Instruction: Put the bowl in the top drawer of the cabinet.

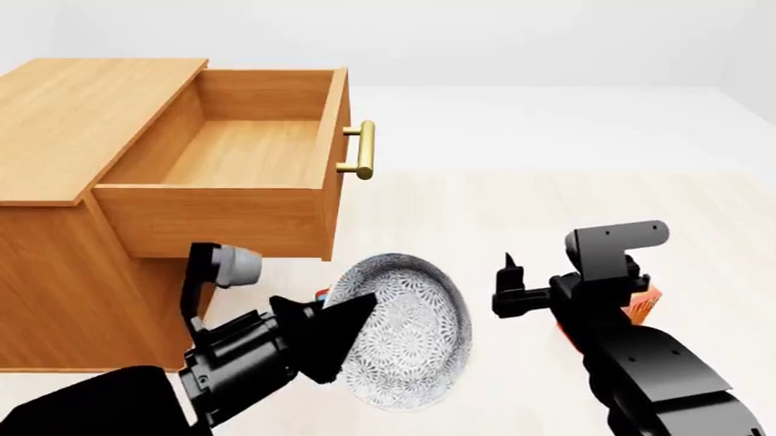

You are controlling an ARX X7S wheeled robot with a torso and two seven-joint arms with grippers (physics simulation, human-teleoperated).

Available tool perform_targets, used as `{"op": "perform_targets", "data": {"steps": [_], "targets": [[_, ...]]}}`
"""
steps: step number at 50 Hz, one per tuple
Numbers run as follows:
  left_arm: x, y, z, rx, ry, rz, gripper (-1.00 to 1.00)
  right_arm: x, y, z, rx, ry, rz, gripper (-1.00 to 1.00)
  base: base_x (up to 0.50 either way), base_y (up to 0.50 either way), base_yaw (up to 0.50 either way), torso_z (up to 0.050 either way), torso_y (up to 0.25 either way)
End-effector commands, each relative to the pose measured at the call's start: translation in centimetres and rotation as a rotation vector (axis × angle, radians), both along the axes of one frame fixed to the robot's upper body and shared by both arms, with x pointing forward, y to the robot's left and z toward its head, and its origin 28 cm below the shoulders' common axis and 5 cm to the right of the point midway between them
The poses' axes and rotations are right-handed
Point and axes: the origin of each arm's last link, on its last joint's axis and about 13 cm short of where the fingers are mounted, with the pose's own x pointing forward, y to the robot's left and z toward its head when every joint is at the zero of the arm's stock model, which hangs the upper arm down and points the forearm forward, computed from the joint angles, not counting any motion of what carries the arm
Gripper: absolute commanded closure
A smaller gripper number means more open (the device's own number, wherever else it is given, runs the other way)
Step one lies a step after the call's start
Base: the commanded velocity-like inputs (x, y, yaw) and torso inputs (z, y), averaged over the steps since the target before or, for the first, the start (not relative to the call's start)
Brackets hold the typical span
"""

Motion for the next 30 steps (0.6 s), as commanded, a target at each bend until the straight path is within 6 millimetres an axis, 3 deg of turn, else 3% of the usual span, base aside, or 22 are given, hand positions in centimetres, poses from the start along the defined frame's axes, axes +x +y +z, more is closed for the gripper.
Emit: {"op": "perform_targets", "data": {"steps": [1, 18, 30], "targets": [[0.6, 1.2, 2.2, -0.085, -0.029, 0.027, 1.00, -0.3, 0.3, -1.1, 0.022, 0.016, 0.014, -1.00, 0.00, 0.00, 0.00, 0.000, 0.000], [1.4, 0.8, 6.6, -0.071, -0.055, 0.025, 1.00, -1.1, 1.8, -1.8, -0.004, -0.021, 0.071, -1.00, 0.00, 0.00, 0.00, 0.000, 0.000], [3.1, 1.2, 9.8, -0.058, -0.063, 0.077, 1.00, -1.4, 2.3, -1.9, 0.000, -0.048, 0.091, -1.00, 0.00, 0.00, 0.00, 0.000, 0.000]]}}
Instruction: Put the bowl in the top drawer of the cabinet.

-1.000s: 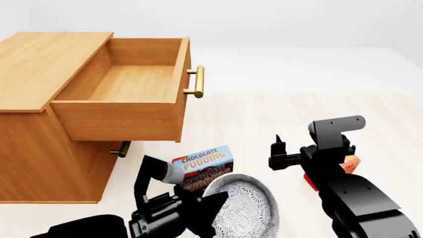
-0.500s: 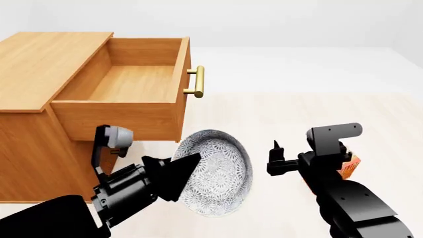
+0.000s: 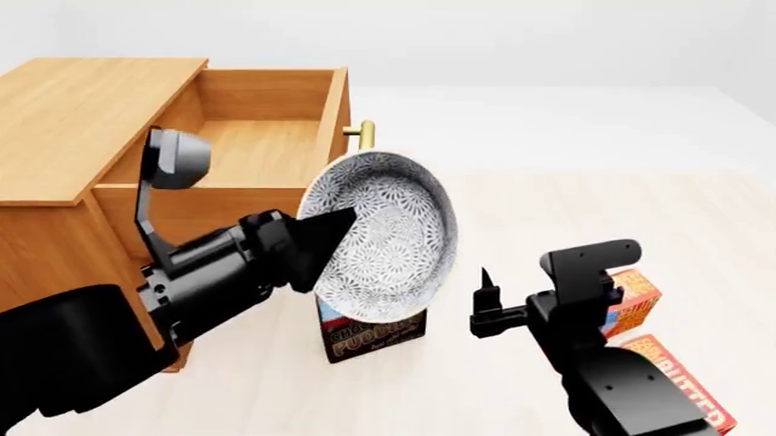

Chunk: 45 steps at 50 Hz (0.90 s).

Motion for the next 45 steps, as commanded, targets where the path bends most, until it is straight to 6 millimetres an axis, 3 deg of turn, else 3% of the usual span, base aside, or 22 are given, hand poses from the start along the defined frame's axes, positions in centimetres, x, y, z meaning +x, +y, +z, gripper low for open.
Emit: {"op": "perform_targets", "data": {"steps": [1, 16, 26, 32, 45], "targets": [[1.3, 0.2, 3.5, -0.006, -0.028, 0.035, 1.00, -0.2, 0.5, -0.3, 0.004, -0.016, 0.021, -1.00, 0.00, 0.00, 0.00, 0.000, 0.000], [5.6, 1.1, 8.3, 0.019, -0.001, 0.167, 1.00, -0.7, 0.6, -0.4, 0.020, -0.027, 0.035, -1.00, 0.00, 0.00, 0.00, 0.000, 0.000], [8.0, 1.8, 10.3, -0.022, 0.046, 0.254, 1.00, -0.9, 0.4, -0.5, 0.026, -0.031, 0.032, -1.00, 0.00, 0.00, 0.00, 0.000, 0.001], [10.1, 1.9, 10.6, -0.018, 0.083, 0.316, 1.00, -1.0, 0.2, -0.5, 0.027, -0.031, 0.030, -1.00, 0.00, 0.00, 0.00, 0.000, 0.000], [13.9, 2.1, 9.2, -0.013, 0.183, 0.440, 1.00, -1.2, 0.0, -0.7, 0.037, -0.030, 0.025, -1.00, 0.00, 0.00, 0.00, 0.000, 0.000]]}}
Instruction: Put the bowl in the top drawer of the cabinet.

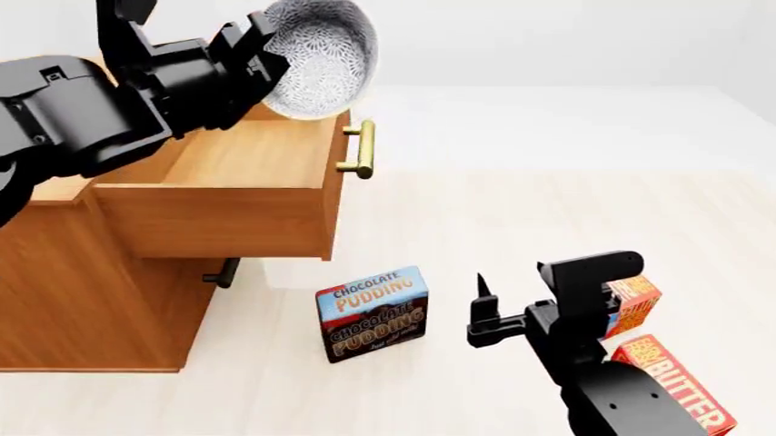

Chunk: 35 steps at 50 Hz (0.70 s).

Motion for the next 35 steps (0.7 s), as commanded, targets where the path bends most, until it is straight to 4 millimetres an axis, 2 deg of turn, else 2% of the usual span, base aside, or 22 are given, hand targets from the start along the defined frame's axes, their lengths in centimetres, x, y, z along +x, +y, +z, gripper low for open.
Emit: {"op": "perform_targets", "data": {"steps": [1, 6, 16, 25, 35], "targets": [[3.2, 0.3, 0.0, -0.029, 0.060, 0.106, 1.00, -0.2, -0.2, -0.2, 0.003, 0.002, -0.002, -1.00, 0.00, 0.00, 0.00, 0.000, 0.000], [4.7, 0.5, -1.0, -0.056, 0.107, 0.131, 1.00, -0.5, -0.5, -0.1, -0.001, 0.004, -0.006, -1.00, 0.00, 0.00, 0.00, 0.000, 0.002], [6.3, 1.5, -1.9, -0.189, 0.158, 0.208, 1.00, -0.7, -0.8, -0.3, -0.010, 0.012, -0.012, -1.00, 0.00, 0.00, 0.00, 0.000, 0.000], [6.7, 2.0, -2.2, -0.253, 0.179, 0.274, 1.00, -0.8, -0.9, -0.6, -0.014, 0.020, -0.018, -1.00, 0.00, 0.00, 0.00, 0.000, 0.001], [7.4, 1.7, -3.5, -0.201, 0.236, 0.305, 1.00, -0.9, -1.0, -0.6, -0.015, 0.020, -0.020, -1.00, 0.00, 0.00, 0.00, 0.000, 0.000]]}}
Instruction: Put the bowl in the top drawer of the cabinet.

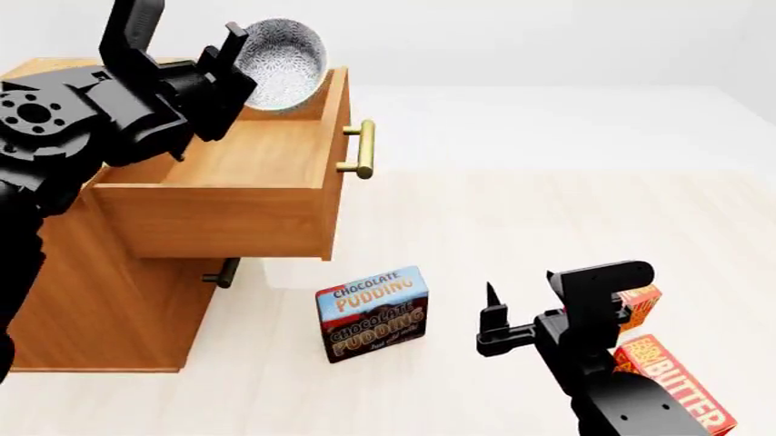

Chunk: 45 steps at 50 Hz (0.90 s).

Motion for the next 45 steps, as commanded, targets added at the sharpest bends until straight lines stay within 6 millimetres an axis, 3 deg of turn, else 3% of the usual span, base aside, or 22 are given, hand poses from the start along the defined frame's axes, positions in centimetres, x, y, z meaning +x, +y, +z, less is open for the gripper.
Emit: {"op": "perform_targets", "data": {"steps": [1, 45], "targets": [[0.7, -0.1, -0.8, -0.010, 0.047, 0.048, 1.00, -0.2, -0.1, -0.1, -0.002, 0.002, -0.004, -1.00, 0.00, 0.00, 0.00, 0.000, 0.000], [1.0, 0.1, -3.7, 0.015, 0.261, 0.227, 1.00, -0.6, -0.5, -0.9, -0.016, 0.012, -0.015, -1.00, 0.00, 0.00, 0.00, 0.000, 0.000]]}}
